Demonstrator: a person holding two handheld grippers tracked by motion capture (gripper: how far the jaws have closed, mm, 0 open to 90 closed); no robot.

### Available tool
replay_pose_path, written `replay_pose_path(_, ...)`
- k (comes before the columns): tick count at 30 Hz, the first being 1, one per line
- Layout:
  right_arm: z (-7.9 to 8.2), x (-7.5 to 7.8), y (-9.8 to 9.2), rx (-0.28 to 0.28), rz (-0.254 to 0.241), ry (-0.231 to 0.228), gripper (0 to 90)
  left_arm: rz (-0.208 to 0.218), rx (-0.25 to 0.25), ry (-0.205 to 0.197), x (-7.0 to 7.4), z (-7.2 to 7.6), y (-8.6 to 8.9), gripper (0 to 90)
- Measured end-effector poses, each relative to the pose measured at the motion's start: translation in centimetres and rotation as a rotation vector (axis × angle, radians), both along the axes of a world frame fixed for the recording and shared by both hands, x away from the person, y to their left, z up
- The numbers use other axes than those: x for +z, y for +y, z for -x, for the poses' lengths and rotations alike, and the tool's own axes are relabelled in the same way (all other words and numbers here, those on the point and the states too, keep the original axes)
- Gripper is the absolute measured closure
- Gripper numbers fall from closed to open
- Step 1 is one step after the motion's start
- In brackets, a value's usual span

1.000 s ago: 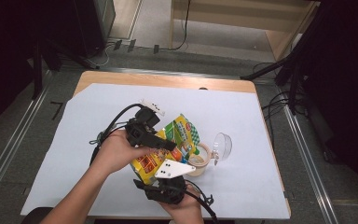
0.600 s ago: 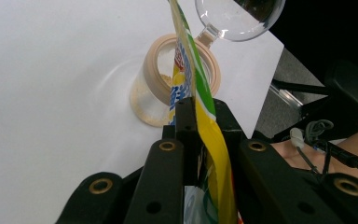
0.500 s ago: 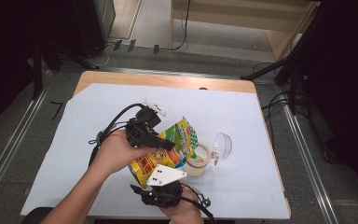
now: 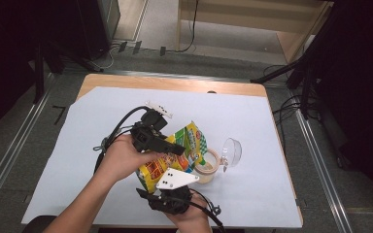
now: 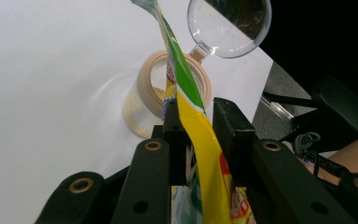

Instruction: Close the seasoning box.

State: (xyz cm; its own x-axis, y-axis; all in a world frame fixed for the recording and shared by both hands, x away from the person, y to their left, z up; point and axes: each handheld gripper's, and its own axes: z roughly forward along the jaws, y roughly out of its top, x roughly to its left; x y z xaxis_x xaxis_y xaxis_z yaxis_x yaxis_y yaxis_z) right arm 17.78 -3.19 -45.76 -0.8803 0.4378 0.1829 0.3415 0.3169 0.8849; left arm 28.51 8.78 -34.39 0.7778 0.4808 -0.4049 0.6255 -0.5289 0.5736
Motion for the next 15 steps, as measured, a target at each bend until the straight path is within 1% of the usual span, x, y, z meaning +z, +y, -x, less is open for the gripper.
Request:
replay_pose_path(4, -0.25, 0.24, -0.28, -0.009, -0.03, 0.021, 62.7, 0.004, 0.009, -0.002, 0.14, -0.03, 0.07, 76.3)
replay_pose_path(5, -0.29, 0.28, -0.32, -0.01, -0.031, 0.022, 62.6, 0.005, 0.009, -0.003, 0.13, -0.06, 0.06, 76.8)
replay_pose_path(9, -0.36, 0.26, -0.29, -0.009, -0.022, 0.022, 62.2, -0.011, 0.004, -0.005, 0.0, -0.19, 0.03, 80.1)
replay_pose_path(12, -0.33, 0.27, -0.22, -0.002, -0.015, 0.014, 61.7, -0.008, 0.011, 0.008, -0.09, -0.36, 0.17, 81.8)
replay_pose_path(15, -0.2, 0.43, -0.1, -0.002, 0.018, -0.02, 61.2, -0.008, 0.018, 0.019, -0.1, -0.63, 0.32, 82.0)
